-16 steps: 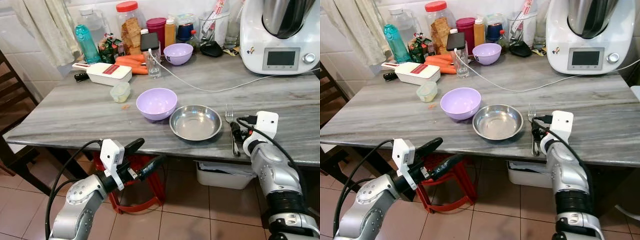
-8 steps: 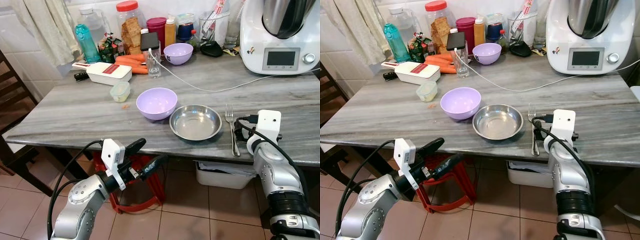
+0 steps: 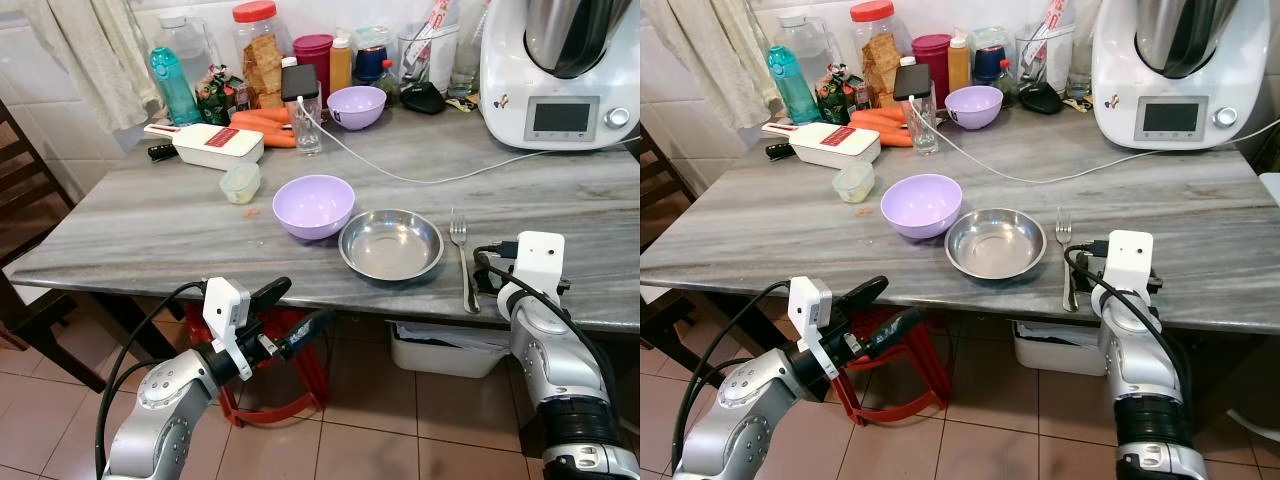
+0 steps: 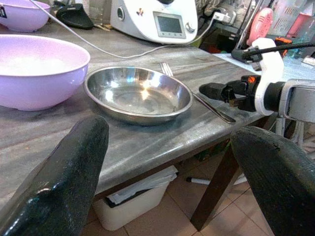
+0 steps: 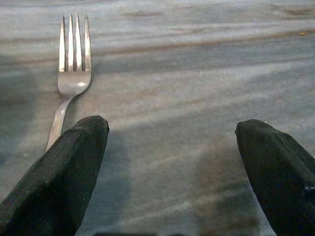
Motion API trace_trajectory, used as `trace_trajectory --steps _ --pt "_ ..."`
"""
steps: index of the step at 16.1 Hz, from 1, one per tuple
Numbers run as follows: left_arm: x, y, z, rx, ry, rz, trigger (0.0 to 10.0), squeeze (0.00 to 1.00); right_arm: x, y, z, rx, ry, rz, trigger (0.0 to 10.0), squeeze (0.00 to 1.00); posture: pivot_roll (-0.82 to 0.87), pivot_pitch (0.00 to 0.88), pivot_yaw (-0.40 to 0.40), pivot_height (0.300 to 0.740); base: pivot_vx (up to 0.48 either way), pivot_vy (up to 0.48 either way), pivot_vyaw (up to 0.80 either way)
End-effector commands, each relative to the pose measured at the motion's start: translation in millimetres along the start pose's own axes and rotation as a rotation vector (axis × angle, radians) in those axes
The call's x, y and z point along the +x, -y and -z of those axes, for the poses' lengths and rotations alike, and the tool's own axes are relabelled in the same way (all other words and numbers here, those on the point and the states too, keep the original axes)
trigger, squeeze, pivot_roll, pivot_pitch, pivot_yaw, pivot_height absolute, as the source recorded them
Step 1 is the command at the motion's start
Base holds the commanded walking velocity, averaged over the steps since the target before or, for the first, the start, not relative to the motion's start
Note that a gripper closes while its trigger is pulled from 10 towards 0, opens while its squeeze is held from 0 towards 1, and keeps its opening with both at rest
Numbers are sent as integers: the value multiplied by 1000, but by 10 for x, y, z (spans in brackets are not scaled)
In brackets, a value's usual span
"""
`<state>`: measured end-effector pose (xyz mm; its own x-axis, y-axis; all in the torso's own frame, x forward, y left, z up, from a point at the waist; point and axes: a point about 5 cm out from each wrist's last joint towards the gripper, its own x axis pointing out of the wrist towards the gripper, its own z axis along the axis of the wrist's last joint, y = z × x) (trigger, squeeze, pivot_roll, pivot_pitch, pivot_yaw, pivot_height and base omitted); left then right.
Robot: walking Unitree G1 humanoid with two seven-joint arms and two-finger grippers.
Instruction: Setting the table
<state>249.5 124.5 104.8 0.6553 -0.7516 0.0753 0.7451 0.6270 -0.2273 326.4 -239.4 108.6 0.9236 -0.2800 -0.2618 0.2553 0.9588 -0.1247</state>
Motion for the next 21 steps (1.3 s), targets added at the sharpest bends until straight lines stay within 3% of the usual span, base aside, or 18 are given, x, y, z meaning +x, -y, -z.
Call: trace_trajectory --steps 1,3,4,5,7,12,14,21 --pt "-38 -36 -22 12 -19 -3 10000 0 38 11 -26 -11 2 4 10000 1000 -76 0 121 740 0 0 0" --pt "-48 -26 -24 14 -28 1 10000 0 88 28 -56 -26 0 9 10000 965 -70 0 121 740 0 0 0" --pt "-54 -20 -22 14 -32 2 10000 0 112 28 -74 -28 -1 9 10000 639 -66 0 122 740 0 0 0" --pt "-64 -9 -19 13 -38 4 10000 0 150 19 -110 -34 0 7 10000 506 -65 0 121 740 0 0 0" --pt "-84 7 -10 15 -52 10 10000 0 208 -33 -166 -41 -3 -23 10000 392 -59 0 121 740 0 0 0" --pt "-119 17 -3 13 -61 16 10000 0 256 -96 -167 -52 -23 -64 10000 337 -49 0 118 740 0 0 0" --pt "-134 26 1 10 -66 17 10000 0 267 -151 -117 -51 -46 -85 10000 267 -43 0 119 740 0 0 0" --pt "-136 45 -1 12 -73 18 10000 0 276 -204 -76 -40 -59 -106 10000 259 -44 0 123 740 0 0 0"
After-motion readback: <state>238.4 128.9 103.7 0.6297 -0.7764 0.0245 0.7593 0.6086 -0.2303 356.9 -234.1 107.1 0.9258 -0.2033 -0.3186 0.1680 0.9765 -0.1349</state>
